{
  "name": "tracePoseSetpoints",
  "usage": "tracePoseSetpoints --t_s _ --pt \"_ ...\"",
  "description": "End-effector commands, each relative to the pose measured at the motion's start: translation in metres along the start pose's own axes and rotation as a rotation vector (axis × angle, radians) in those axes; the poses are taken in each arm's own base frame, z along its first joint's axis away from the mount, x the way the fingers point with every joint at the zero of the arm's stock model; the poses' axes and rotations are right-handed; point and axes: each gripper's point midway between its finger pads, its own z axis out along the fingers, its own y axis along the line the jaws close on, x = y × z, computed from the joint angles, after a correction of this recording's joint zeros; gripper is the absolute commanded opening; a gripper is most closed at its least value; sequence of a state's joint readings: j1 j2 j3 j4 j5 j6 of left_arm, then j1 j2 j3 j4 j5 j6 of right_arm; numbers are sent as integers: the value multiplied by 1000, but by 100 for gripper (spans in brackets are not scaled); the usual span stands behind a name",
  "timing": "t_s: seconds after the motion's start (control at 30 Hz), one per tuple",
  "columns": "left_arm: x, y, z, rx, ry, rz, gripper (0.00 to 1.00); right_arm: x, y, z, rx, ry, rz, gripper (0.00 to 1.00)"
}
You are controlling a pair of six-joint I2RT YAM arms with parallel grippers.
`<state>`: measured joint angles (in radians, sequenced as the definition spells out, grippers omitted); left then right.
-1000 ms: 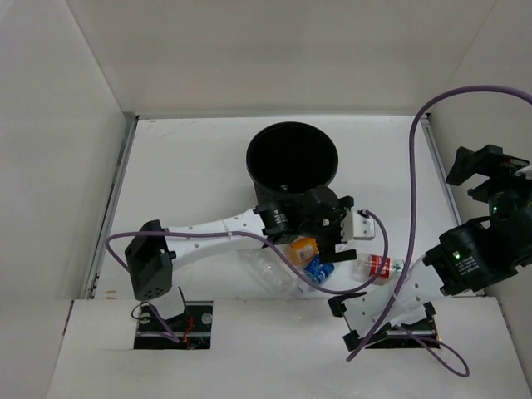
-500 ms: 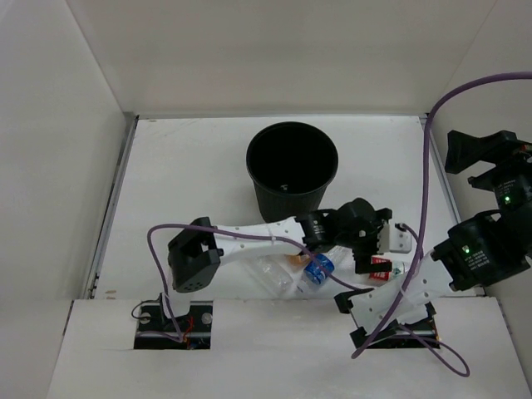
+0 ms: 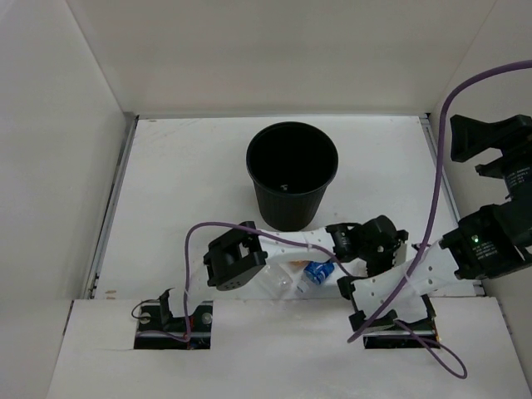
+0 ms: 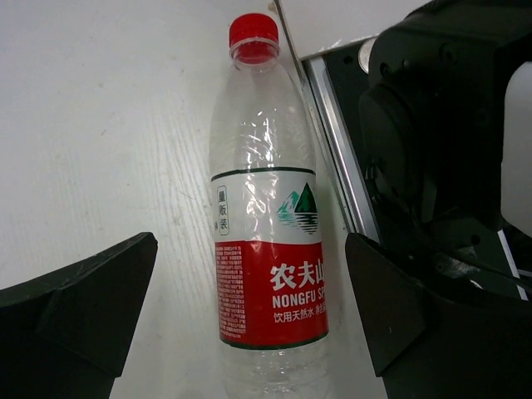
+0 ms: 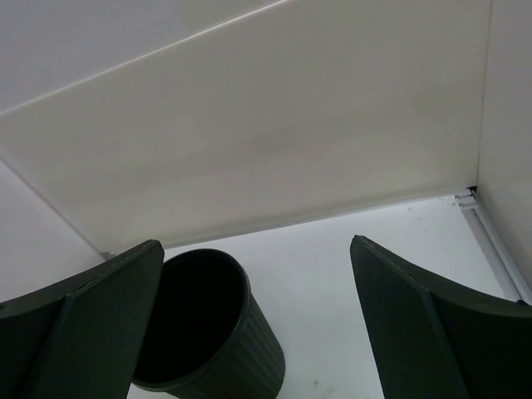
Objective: Put the plastic bottles in the bin
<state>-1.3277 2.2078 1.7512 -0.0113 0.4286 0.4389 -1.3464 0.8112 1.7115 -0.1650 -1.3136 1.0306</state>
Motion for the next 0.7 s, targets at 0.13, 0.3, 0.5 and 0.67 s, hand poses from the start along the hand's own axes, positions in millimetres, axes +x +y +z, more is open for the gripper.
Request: tracePoseSetpoints --t_s 0.13,0.3,0.5,0.67 --pt "21 -26 23 75 74 103 100 -15 2 3 -41 39 -10 100" --pt "40 -19 39 49 127 114 99 -17 1 4 -56 37 -15 100" --pt "62 -18 47 38 205 129 69 -18 -13 5 -54 46 10 100" --pt "23 12 28 -55 147 135 31 -19 -19 6 -66 44 -8 100"
